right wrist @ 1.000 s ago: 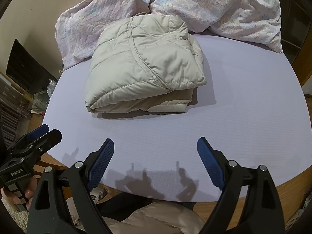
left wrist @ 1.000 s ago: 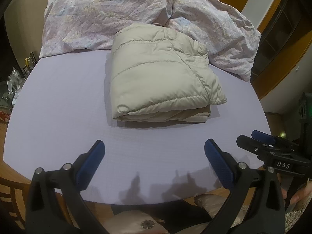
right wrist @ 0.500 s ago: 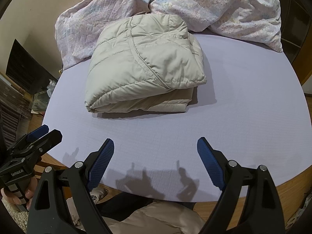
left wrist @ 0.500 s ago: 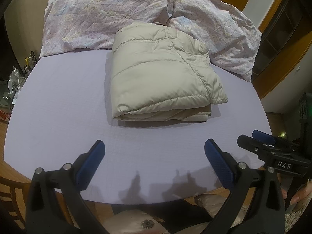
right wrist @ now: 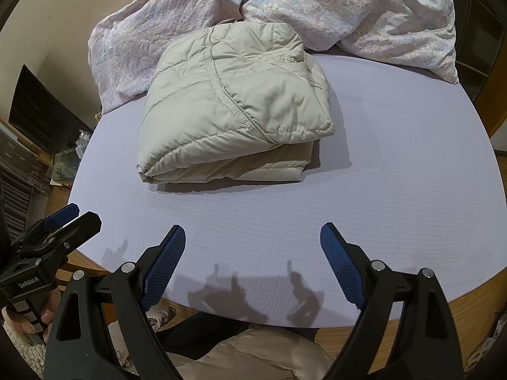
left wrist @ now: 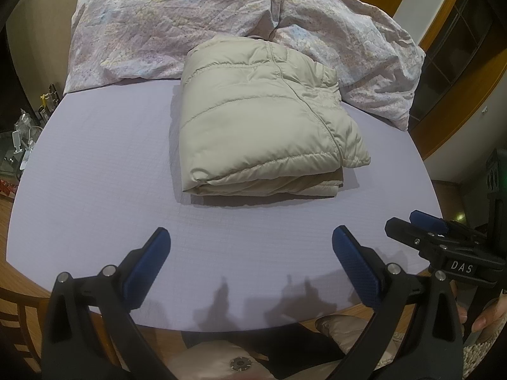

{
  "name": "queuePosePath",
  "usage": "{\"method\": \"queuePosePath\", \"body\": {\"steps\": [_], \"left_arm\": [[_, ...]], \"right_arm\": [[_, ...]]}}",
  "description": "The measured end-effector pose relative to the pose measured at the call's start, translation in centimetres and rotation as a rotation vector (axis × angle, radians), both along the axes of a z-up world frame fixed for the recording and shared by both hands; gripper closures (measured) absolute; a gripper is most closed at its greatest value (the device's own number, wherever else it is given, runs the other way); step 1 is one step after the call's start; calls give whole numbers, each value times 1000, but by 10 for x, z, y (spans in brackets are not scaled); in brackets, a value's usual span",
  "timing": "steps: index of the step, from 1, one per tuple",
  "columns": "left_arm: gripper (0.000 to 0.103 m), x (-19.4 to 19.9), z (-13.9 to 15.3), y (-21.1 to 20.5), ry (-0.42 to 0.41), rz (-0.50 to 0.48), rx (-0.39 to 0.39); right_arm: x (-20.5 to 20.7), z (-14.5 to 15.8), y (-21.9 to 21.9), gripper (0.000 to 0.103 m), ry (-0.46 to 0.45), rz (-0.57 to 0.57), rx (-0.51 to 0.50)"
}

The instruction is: Fold large clothes

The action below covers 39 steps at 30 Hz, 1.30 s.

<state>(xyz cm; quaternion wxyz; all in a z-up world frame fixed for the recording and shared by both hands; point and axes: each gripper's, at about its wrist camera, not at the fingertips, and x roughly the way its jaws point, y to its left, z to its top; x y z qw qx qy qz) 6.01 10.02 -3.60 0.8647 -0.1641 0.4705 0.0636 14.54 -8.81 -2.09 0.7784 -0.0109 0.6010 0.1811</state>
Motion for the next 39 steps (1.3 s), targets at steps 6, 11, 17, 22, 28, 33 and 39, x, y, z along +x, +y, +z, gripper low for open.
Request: {"method": "queuePosePath", "body": {"steps": [6, 11, 17, 22, 28, 33, 39], "left_arm": [[2, 0, 0, 0, -2, 0, 1], [2, 0, 0, -1, 0, 2, 1], [2, 1, 0, -1, 0, 1, 1], [2, 1, 0, -1, 0, 0, 2], [2, 1, -1, -1, 2, 1, 1], [2, 2, -1, -1, 3, -1, 2], [2, 2, -1, -2, 4, 0, 2]], "right_arm": [[1, 0, -1, 14, 0, -1, 0], [1, 0, -1, 14, 1, 0, 0], [1, 0, 0, 14, 1, -2, 0], [1, 0, 0, 14, 0, -2, 0], [1, 0, 0, 14, 1, -1, -1], [2, 0, 0, 14, 1, 0, 0], [2, 0, 0, 14, 2, -1, 0]]}}
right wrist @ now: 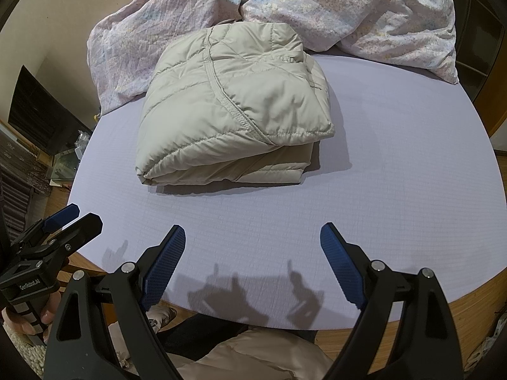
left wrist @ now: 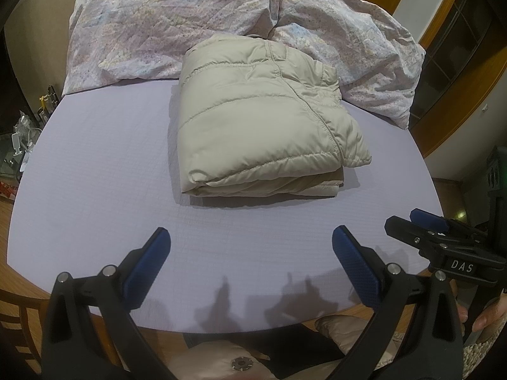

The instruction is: Fold large clothes

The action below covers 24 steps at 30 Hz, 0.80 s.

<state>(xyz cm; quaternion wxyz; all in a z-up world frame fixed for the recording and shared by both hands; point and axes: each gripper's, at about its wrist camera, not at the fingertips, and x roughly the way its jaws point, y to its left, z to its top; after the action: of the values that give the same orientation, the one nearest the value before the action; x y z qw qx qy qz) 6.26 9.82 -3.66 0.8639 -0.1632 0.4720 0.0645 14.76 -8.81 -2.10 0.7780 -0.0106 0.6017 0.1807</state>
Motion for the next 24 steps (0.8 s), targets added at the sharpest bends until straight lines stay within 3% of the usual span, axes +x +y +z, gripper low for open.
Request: {"method": "queuePosePath", "body": {"steps": [24], "left_arm": [[2, 1, -1, 0, 1, -6, 7]], "right_arm": [[1, 0, -1, 14, -1, 4, 1]]}}
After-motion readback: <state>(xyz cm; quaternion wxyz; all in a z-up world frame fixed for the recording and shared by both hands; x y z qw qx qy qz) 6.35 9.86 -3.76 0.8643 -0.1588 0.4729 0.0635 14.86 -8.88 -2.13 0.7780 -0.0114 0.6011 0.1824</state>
